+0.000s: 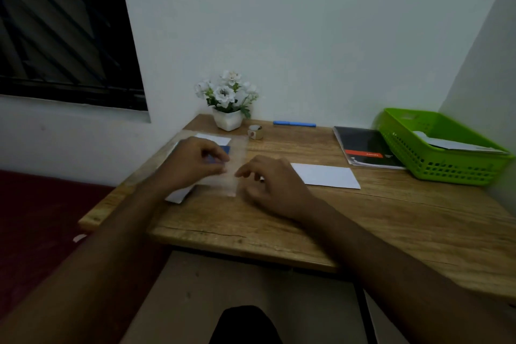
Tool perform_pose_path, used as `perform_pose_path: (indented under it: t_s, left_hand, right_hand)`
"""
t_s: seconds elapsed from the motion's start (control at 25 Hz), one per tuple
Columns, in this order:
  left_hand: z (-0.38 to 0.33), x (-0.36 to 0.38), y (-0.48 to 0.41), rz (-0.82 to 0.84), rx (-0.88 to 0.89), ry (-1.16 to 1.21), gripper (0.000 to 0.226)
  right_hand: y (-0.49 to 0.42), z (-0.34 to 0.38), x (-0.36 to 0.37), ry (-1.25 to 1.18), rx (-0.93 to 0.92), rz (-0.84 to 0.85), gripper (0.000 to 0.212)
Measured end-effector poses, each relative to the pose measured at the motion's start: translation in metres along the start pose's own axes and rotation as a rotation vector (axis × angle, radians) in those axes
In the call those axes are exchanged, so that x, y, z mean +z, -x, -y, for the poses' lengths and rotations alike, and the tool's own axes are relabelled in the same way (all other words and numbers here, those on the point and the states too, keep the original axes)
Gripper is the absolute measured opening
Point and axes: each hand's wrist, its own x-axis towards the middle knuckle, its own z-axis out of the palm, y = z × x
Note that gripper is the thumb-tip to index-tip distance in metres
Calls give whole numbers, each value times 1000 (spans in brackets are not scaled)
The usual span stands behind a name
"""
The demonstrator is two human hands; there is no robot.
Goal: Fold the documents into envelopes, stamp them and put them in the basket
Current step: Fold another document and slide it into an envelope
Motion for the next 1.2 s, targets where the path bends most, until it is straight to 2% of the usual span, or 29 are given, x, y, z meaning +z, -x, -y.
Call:
perform_pose_path:
  t_s: [0.12, 0.24, 0.36, 0.52, 0.68, 1.08, 1.2]
  left_hand:
    - [39, -40, 14, 78, -134, -153, 30]
    - [66, -50, 27, 178, -243, -220, 36]
    - [74, -49, 31, 153, -165, -198, 28]
    - [68, -50, 25, 61, 12, -297, 8]
    - [58, -59, 17, -67, 89, -329, 15]
    - [50, -64, 10, -90, 77, -374, 15]
    - [49, -64, 10, -65, 81, -395, 16]
  right_hand:
    - [-17, 36, 24, 38, -87, 72, 26]
    - [-26, 63, 45, 63, -110, 71, 34]
    - [-32, 76, 59, 138, -94, 14, 38]
    - [-41, 84, 65, 277, -130, -29, 38]
    - [-45, 90, 65, 395, -211, -30, 34]
    - [-27, 88, 47, 367, -282, -140, 28]
    - [-6, 87, 20, 265, -344, -290, 20]
